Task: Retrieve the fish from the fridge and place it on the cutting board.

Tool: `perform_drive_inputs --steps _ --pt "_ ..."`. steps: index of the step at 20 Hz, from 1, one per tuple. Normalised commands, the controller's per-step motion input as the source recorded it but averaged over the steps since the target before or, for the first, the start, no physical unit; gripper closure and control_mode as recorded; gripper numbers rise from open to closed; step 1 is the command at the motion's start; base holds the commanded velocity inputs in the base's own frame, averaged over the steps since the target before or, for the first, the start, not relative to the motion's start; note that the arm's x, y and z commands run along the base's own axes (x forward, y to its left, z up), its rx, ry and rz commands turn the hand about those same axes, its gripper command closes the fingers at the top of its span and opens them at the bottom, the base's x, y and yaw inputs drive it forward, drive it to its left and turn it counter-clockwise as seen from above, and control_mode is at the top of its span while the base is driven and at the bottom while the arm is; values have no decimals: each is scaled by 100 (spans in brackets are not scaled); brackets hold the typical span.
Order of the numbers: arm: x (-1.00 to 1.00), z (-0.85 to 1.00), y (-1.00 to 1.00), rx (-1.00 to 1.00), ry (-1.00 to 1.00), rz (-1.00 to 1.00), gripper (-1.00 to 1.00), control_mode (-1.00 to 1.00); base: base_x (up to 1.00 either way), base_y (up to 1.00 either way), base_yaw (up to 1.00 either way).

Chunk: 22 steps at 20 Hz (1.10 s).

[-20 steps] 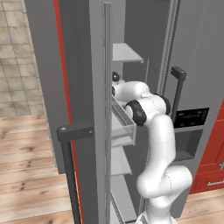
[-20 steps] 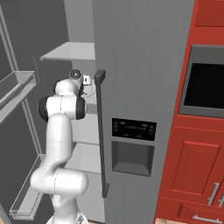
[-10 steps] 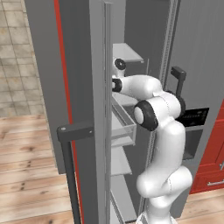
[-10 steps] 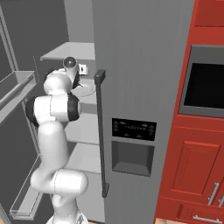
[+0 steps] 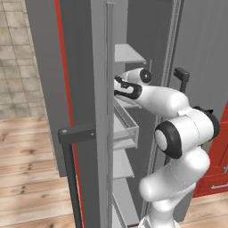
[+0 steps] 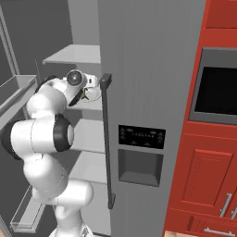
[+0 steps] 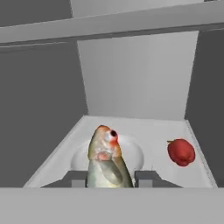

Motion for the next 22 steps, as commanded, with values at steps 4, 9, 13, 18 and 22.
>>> perform_drive_inputs --steps 4,9,13,18,22 --pt "-100 100 -93 9 4 -8 100 -100 0 0 0" --pt "-100 100 -79 1 14 -7 100 -100 0 0 0" --pt "-100 100 -77 0 19 -7 100 -100 0 0 0" --pt "-100 100 -52 -1 17 -9 100 -100 0 0 0" --pt "-100 81 -46 -6 -4 -18 100 -100 0 0 0"
